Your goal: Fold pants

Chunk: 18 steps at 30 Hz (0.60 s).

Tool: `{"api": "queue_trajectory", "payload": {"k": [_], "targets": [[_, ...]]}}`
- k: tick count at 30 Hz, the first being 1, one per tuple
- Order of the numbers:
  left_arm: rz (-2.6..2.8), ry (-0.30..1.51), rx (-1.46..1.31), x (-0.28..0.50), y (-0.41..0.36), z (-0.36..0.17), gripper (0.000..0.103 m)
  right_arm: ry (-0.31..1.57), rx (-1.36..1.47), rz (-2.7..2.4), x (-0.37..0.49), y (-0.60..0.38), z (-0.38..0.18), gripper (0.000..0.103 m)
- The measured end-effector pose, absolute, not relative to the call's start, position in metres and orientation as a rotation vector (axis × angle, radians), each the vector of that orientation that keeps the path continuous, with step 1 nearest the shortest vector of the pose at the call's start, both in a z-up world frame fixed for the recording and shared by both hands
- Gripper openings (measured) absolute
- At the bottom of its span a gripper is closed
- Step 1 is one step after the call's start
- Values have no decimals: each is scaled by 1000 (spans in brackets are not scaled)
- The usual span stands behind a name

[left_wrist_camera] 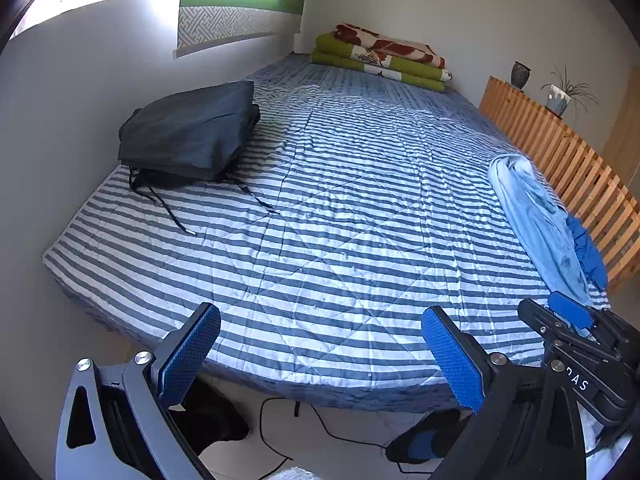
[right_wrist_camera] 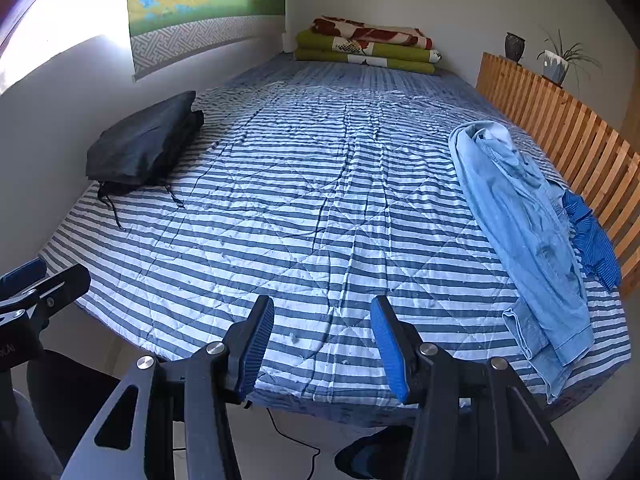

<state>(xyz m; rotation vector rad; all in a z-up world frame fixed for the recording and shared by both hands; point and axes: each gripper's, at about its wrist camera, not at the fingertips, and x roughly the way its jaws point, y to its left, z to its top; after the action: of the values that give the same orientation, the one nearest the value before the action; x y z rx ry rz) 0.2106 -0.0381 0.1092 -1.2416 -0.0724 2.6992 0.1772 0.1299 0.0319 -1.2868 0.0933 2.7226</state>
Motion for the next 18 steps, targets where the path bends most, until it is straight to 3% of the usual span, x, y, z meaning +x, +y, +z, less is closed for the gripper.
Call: {"api": "queue_trajectory", "payload": {"k": [18], "targets": [[2689, -75, -1257, 209, -41, 106, 102, 98, -1310, 2721, 174, 129, 28, 46]]}}
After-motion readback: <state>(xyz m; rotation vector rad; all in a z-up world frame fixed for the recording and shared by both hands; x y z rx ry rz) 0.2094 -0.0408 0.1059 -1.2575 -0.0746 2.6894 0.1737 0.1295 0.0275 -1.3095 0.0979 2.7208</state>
